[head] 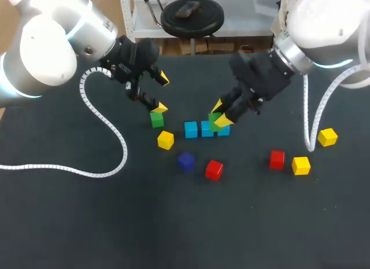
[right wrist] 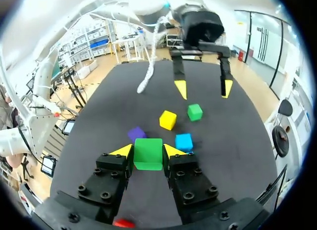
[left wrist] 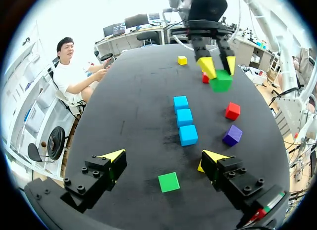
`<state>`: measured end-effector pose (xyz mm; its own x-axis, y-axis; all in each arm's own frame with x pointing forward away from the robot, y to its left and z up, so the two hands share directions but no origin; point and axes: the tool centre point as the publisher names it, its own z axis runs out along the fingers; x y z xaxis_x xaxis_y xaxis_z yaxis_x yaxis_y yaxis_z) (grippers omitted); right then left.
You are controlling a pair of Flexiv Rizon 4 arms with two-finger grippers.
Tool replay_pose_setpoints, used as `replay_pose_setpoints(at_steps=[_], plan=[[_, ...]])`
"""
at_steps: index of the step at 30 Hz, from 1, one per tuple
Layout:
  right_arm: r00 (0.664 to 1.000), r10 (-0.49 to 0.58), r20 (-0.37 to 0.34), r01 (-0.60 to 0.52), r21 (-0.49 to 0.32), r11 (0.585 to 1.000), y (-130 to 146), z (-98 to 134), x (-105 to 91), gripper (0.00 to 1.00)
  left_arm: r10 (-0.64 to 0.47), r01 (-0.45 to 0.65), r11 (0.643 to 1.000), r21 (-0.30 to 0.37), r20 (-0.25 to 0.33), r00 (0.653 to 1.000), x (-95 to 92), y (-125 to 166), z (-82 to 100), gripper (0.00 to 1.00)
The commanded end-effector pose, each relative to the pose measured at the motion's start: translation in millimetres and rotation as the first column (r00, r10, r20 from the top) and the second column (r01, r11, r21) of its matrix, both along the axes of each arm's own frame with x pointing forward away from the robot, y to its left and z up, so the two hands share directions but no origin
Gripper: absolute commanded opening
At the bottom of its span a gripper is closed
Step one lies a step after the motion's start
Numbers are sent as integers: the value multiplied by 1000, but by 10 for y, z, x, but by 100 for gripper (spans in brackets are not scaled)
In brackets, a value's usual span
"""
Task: Place the blue cubes, place green cubes on the blue cubes, place the yellow cubes on the green cubes, then place the red cubes on the yellow cubes, and place purple cube on the red cubes.
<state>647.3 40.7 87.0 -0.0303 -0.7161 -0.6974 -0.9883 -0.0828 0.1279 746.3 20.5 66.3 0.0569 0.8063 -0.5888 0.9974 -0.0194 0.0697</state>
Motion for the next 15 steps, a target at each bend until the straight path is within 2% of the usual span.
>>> replay_pose_setpoints(at_steps=[1, 7, 11, 13, 15], plan=[[1000, 5, -9, -5, -6, 1000, -103, -35, 91, 0, -5, 5, 1000, -1, -2, 1000, 21, 4, -6, 100], [1000, -8, -17, 8, 6, 1000, -170, -44, 133, 0, -5, 5, 1000, -1, -2, 1000, 21, 4, -6, 100], [999, -7, -41, 9, 59, 998, -163, -71, 139, 0, -5, 5, 1000, -1, -2, 1000, 21, 4, -6, 100], [999, -4, -40, 6, 61, 998, -148, -88, 135, 0, -5, 5, 1000, -1, -2, 1000, 21, 4, -6, 100], [999, -2, -51, 8, 107, 994, -134, -113, 132, 0, -5, 5, 1000, -1, -2, 1000, 21, 4, -6, 100]])
